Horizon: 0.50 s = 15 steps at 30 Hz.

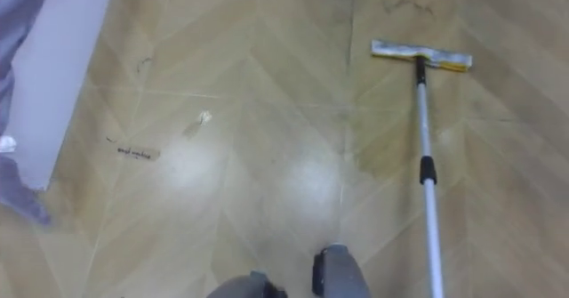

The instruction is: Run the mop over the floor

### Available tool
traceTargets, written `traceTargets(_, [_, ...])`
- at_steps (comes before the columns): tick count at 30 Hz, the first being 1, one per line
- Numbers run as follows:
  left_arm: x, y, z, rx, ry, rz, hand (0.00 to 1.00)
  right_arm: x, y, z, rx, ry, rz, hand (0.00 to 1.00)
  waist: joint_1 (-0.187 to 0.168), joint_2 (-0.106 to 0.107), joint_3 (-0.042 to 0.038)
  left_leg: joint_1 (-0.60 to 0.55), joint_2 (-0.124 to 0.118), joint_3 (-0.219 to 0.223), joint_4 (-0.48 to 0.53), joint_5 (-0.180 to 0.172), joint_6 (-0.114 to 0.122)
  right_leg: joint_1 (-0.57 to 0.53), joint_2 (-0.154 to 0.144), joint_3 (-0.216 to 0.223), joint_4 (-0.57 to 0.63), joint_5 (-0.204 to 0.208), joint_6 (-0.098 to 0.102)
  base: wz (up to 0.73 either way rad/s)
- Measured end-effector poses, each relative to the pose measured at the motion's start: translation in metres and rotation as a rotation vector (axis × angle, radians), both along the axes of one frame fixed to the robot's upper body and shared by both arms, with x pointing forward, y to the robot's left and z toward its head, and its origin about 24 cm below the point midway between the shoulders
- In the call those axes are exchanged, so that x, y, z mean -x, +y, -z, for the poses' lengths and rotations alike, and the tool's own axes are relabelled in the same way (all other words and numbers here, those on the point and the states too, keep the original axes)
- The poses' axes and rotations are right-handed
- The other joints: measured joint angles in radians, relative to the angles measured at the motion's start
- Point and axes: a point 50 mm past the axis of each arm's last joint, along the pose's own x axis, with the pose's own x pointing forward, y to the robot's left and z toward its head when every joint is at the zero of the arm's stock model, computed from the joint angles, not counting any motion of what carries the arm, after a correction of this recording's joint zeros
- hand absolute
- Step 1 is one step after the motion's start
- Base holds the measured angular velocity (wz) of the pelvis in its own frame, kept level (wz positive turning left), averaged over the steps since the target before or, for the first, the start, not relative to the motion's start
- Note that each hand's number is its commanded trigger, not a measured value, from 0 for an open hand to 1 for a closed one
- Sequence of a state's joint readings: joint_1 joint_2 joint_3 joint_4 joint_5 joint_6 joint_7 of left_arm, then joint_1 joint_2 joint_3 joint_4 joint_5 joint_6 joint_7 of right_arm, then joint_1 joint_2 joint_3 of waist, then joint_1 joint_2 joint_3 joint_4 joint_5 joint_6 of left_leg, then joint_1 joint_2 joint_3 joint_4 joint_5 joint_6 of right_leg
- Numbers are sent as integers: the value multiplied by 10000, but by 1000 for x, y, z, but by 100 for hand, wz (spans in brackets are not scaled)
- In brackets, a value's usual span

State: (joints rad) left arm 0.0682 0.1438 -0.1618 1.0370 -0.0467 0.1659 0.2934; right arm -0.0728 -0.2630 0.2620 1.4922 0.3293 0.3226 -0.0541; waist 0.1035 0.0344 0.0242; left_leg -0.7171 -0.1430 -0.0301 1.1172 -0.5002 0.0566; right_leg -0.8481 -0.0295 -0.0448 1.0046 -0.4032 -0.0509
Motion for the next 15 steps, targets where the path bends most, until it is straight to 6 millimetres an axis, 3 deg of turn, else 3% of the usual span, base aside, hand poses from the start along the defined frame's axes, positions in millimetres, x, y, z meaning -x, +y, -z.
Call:
traceTargets(1, [3,4,0,-8,64,-412,0,-26,-7,-5,215,-606,-167,100,193,-161,10,-497,204,305,1330,637,-784,11,21,45,491,-369,-75,0])
traceTargets(2, [5,5,0,-16,107,-559,0,-41,-11,-8,366,-1010,-252,100,255,-291,51,-788,299,438,1930,1089,-919,27,27,45,698,-563,-76,0])
traceTargets(4, [10,10,-1,-132,188,-673,0,-109,-17,-27,689,-3153,-370,100,471,-614,164,-1875,493,747,3749,3445,-913,189,132,174,1267,-1094,-237,11])
traceTargets(5, [12,12,-1,-167,219,-682,0,-123,-17,-32,629,-3732,-312,100,537,-701,168,-2112,525,769,4011,3715,-871,237,189,215,1315,-1200,-246,15])
traceTargets(6, [14,14,-1,-196,222,-625,0,-143,-16,-39,410,-4653,-149,100,717,-822,131,-2544,745,835,3879,3279,-575,332,267,209,1303,-1317,-315,5])
traceTargets(7, [17,14,0,-148,327,-611,0,-160,-13,-46,149,-5435,-47,100,966,-887,150,-2775,968,826,2814,2689,-470,550,341,207,1173,-1376,-293,0])
traceTargets(8, [19,14,0,-69,375,-571,0,-166,-12,-48,31,-5708,6,100,991,-906,144,-2823,1024,782,1997,2529,-482,716,337,161,1059,-1400,-222,3])
traceTargets(9, [28,13,2,72,600,-408,0,-167,-10,-48,-226,-5905,232,100,1004,-911,140,-2683,1127,688,3,2456,-488,1153,329,107,748,-1535,-152,8])
traceTargets(10, [38,12,3,231,897,-274,0,-158,-10,-43,-443,-5735,447,100,1010,-850,120,-2370,1200,518,-1877,2587,-566,1663,307,46,391,-1695,-81,7])
traceTargets(11, [42,13,4,295,1028,-197,0,-150,-11,-40,-520,-5556,508,100,995,-820,133,-2271,1294,628,-2051,2936,-361,1939,246,-10,228,-1777,-32,17])
traceTargets(12, [41,13,4,351,1121,8,0,-126,-15,-31,-596,-4998,745,100,908,-820,17,-2032,1206,838,-2148,2640,122,2291,30,-130,-115,-1926,170,32])
traceTargets(13, [36,11,4,404,1035,248,0,-99,-22,-24,-505,-4234,855,100,879,-783,2,-1834,955,890,-2221,2415,448,2490,-167,-68,-252,-1971,292,37])
traceTargets(14, [31,10,3,425,941,354,0,-85,-25,-22,-419,-3835,957,100,853,-743,-12,-1756,803,906,-2228,2283,528,2516,-289,-49,-89,-1937,359,32])
traceTargets(15, [22,8,2,474,669,433,0,-56,-30,-17,-239,-2973,1016,100,768,-669,-30,-1531,499,986,-2225,2036,723,2458,-535,44,496,-1711,721,32])
